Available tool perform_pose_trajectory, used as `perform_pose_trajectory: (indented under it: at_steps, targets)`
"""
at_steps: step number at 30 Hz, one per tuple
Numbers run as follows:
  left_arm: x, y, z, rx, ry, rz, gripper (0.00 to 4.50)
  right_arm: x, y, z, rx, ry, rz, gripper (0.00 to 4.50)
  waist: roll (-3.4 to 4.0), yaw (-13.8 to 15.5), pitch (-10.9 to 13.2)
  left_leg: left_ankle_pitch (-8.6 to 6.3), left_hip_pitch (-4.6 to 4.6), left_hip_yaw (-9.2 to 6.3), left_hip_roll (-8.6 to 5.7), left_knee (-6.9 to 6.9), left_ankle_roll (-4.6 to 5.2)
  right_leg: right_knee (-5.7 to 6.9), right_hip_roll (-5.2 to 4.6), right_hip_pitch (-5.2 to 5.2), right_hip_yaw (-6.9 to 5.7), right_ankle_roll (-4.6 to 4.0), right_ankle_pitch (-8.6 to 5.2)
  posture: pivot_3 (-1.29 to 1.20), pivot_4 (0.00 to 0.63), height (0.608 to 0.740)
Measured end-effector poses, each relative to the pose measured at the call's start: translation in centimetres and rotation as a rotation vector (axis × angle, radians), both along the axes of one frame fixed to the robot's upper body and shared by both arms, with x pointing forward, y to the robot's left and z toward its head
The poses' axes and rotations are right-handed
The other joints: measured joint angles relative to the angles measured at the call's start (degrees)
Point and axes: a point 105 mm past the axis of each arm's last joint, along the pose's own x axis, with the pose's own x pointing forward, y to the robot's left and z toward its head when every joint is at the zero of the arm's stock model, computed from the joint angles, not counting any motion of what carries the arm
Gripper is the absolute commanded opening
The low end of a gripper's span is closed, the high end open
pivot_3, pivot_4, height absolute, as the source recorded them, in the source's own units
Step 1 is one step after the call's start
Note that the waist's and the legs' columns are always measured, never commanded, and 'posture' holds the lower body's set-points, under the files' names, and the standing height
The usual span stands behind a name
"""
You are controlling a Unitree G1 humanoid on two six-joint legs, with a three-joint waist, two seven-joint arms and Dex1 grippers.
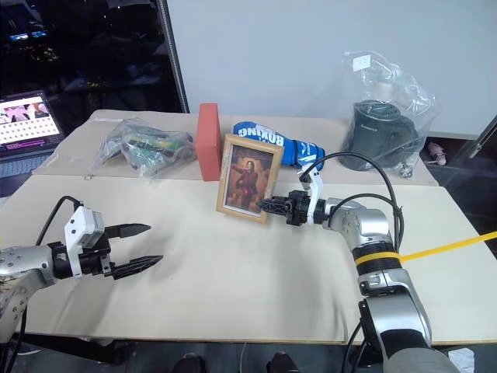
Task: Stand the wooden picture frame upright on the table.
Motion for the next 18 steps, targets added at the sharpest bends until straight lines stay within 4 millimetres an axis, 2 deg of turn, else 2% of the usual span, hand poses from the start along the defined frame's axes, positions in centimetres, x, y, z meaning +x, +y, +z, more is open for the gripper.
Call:
perform_pose_trajectory:
  at_steps: [3,5,9,12,18]
  targets:
    - [0.7,0.0,0.3,-0.002,-0.039,0.028,4.5,-0.7,0.7,-1.2,-0.018,0.067,0.046,1.29,0.0,-0.1,0.0,0.0,0.0,0.0,0.0,0.0,0.0,0.0,0.0,0.01,0.0,0.08,-0.04,0.0,0.15,0.66]
    - [2.1,0.5,0.6,0.011,-0.063,0.098,4.5,-1.3,0.9,-2.2,-0.022,0.102,0.073,1.29,0.0,0.1,0.0,0.0,0.02,-0.01,0.0,0.02,0.0,-0.02,0.0,0.05,0.0,0.14,-0.07,0.0,0.15,0.66]
    - [4.2,1.7,1.2,0.007,-0.089,0.206,4.5,-2.1,0.9,-3.0,-0.022,0.101,0.092,1.29,-0.01,0.0,0.0,0.0,0.04,-0.02,0.0,0.02,0.0,-0.03,0.0,0.08,-0.01,0.17,-0.06,0.0,0.15,0.66]
    - [4.9,2.1,1.6,0.01,-0.115,0.244,4.5,-2.9,1.5,-3.5,-0.016,0.102,0.115,1.29,-0.01,-0.3,0.0,0.0,0.04,-0.01,0.0,0.01,0.0,-0.03,0.0,0.09,0.0,0.15,-0.05,0.0,0.15,0.66]
    - [5.7,2.2,1.3,0.011,-0.117,0.262,4.5,-3.7,1.7,-3.5,-0.042,0.078,0.124,1.29,-0.01,-0.1,0.0,0.0,0.05,-0.02,-0.01,0.02,0.0,-0.04,0.0,0.14,-0.01,0.16,-0.04,0.0,0.15,0.66]
